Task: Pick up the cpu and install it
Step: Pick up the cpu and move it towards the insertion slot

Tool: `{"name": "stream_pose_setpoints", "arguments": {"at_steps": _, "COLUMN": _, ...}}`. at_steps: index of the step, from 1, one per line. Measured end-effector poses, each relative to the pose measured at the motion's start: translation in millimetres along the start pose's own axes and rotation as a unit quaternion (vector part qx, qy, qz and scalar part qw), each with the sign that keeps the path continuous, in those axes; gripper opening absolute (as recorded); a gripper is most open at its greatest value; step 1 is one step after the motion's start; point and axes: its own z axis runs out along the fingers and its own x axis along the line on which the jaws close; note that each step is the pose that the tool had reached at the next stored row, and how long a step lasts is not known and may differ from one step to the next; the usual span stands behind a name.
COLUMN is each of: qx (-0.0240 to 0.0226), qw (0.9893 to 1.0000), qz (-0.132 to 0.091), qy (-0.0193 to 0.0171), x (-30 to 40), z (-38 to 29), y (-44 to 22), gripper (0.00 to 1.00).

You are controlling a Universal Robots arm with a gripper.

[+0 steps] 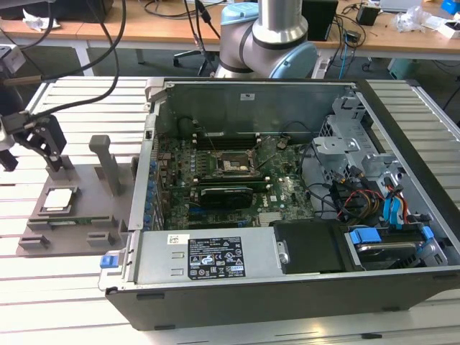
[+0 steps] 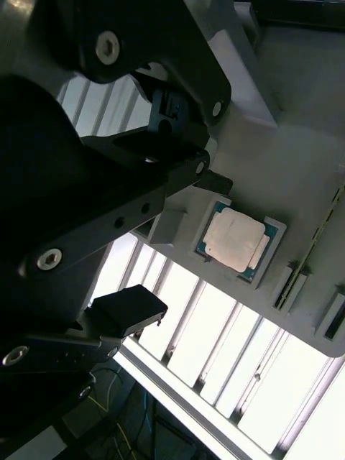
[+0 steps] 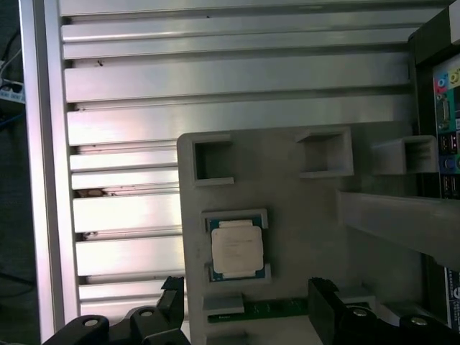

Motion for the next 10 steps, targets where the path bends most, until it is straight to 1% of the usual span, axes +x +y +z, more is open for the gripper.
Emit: {"name": "stream_pose_setpoints", "arguments": {"at_steps": 10, "qx": 0.0000, "qw": 1.0000, "qz": 0.000, "qy": 0.0000, "x": 0.1, "z": 5.7, "y": 0.0, "gripper": 0.78}}
